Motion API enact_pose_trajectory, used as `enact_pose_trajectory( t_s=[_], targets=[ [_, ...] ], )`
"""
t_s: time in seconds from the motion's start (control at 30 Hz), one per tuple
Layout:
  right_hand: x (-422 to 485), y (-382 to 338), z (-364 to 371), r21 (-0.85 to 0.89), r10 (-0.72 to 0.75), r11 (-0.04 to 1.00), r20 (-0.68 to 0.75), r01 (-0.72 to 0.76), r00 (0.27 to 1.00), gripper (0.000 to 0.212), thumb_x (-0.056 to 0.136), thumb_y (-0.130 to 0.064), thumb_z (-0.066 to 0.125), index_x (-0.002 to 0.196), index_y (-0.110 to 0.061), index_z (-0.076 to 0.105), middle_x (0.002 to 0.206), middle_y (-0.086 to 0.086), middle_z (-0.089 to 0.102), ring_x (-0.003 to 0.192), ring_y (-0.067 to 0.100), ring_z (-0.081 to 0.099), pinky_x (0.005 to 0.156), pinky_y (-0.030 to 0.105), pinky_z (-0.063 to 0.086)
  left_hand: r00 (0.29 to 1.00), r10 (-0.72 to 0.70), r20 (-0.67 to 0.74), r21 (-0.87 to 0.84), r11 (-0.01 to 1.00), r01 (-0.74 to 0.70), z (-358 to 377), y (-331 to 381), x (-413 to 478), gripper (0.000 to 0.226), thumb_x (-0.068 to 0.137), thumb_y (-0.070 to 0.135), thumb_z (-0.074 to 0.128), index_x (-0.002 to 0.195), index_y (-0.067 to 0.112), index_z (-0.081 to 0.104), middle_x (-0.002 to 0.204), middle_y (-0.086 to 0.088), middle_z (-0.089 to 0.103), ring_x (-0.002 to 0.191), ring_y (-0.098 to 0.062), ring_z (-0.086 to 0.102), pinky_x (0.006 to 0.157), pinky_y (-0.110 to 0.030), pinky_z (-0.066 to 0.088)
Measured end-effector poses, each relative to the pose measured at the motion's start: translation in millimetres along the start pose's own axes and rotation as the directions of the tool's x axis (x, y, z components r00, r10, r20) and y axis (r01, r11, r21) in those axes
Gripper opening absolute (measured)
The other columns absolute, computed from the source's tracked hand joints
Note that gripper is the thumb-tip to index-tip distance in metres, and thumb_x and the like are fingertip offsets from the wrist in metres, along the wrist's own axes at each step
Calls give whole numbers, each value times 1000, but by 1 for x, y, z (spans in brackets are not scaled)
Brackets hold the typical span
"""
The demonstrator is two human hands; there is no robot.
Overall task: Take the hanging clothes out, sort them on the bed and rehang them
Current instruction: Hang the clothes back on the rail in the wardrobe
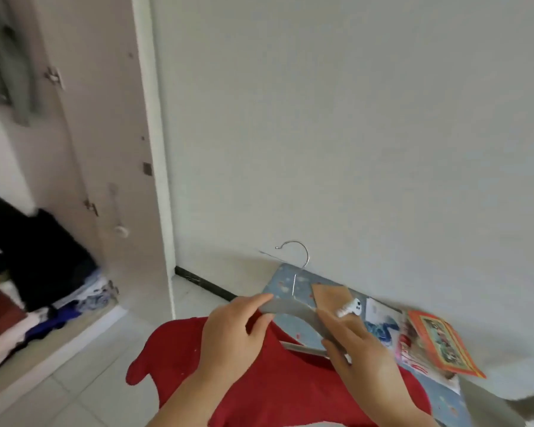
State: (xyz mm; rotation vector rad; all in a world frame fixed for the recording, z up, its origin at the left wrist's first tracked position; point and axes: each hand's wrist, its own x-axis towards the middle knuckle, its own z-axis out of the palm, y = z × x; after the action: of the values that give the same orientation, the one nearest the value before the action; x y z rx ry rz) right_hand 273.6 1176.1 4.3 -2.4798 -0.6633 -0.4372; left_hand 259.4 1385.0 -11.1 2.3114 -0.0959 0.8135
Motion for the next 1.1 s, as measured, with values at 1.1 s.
enact_pose_trajectory(
  t_s=[1.1],
  targets=[
    [523, -382, 269, 279, -659, 676, -186, 682, 729, 42, 79, -5, 69, 119, -18, 63, 86, -3, 62, 62, 10, 53, 53, 26, 45, 860, -77, -505, 488, 796, 358, -373, -387, 267, 45, 91, 25, 53, 134, 32, 44, 125, 14, 49, 111, 4, 41, 91, -6, 22]
  ],
)
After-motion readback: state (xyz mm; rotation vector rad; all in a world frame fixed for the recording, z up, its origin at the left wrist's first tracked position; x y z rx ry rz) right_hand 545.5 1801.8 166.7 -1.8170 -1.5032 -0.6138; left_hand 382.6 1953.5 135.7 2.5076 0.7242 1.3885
